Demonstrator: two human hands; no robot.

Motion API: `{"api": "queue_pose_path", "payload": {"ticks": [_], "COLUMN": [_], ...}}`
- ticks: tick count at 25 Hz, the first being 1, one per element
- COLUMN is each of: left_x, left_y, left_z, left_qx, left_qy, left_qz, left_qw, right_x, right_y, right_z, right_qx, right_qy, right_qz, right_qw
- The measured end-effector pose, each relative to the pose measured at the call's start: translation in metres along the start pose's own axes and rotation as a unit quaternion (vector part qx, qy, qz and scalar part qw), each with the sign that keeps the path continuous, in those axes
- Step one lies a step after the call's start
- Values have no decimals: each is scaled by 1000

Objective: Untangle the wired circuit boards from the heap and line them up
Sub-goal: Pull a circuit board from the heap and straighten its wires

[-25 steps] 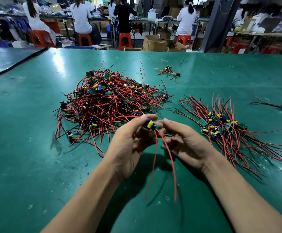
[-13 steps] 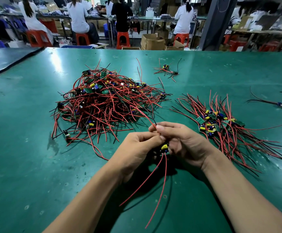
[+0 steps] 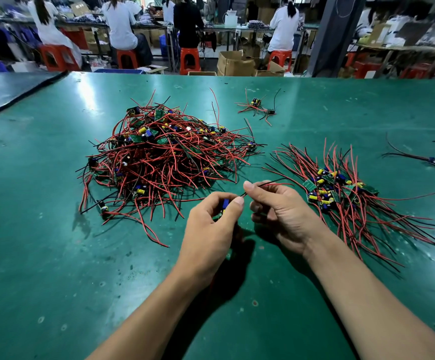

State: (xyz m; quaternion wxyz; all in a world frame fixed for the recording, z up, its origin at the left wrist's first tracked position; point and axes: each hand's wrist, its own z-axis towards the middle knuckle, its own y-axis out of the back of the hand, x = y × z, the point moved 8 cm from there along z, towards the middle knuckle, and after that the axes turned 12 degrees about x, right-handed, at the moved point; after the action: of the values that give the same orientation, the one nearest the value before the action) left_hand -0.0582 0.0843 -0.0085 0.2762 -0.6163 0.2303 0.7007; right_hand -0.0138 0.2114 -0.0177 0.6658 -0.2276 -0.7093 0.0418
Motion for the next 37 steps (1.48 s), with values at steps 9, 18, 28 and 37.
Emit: {"api": "queue_pose_path", "payload": {"ticks": [9,18,28,37], "left_x": [-7,-2,2,-6], "left_y": [4,3,6,-3], "left_z": [-1,5,8,7], "left_qx": [-11,17,23,40], "left_qy": [-24,-7,28,13], "left_qz": [149,156,193,258], "left_qw": [988,988,981,965], "right_x": [-1,3,6,32], "right_y": [-2,-3,5,40], "right_z": [3,1,1,-4], "right_qx": [16,32,3,-145], "right_qy": [39,62,46,140], "right_qz": [-83,-166,-228,-328], "right_qw": [996,984,972,923]}}
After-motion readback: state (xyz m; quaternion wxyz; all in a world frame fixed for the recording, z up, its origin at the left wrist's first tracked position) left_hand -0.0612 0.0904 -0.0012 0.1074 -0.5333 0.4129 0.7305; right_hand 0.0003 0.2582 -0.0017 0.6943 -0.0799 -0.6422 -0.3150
